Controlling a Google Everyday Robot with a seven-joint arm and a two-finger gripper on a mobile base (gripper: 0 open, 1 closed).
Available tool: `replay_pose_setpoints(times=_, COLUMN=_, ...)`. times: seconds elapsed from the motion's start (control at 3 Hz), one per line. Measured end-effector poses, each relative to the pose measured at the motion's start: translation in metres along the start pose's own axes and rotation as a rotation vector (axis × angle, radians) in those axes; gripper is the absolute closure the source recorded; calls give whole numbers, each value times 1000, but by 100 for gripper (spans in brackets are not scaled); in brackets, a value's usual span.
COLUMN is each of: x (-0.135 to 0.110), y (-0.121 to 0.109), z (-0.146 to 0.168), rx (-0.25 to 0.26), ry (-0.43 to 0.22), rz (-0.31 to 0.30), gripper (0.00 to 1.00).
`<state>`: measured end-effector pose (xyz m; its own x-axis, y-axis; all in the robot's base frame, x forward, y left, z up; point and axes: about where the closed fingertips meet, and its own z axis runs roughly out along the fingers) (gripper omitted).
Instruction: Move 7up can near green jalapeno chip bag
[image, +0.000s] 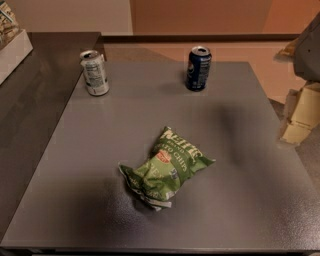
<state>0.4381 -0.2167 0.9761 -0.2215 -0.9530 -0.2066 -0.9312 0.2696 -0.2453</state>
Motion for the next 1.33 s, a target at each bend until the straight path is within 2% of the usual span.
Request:
replay_pose_setpoints(times=0.33, x=-9, y=-3, z=3, rx=11, ry=-2, rz=11, gripper=0)
replay_pose_setpoints(times=0.67, x=-34, y=-13, z=20, rx=22, ry=-31, rz=47, gripper=0)
replay_pose_setpoints(times=1.0, x=-64, y=-32, z=44, rx=36, ry=-95, rz=126, gripper=0)
replay_pose_setpoints(times=1.33, x=-102, y=-54, z=61, rx=45, ry=-193, rz=177, gripper=0)
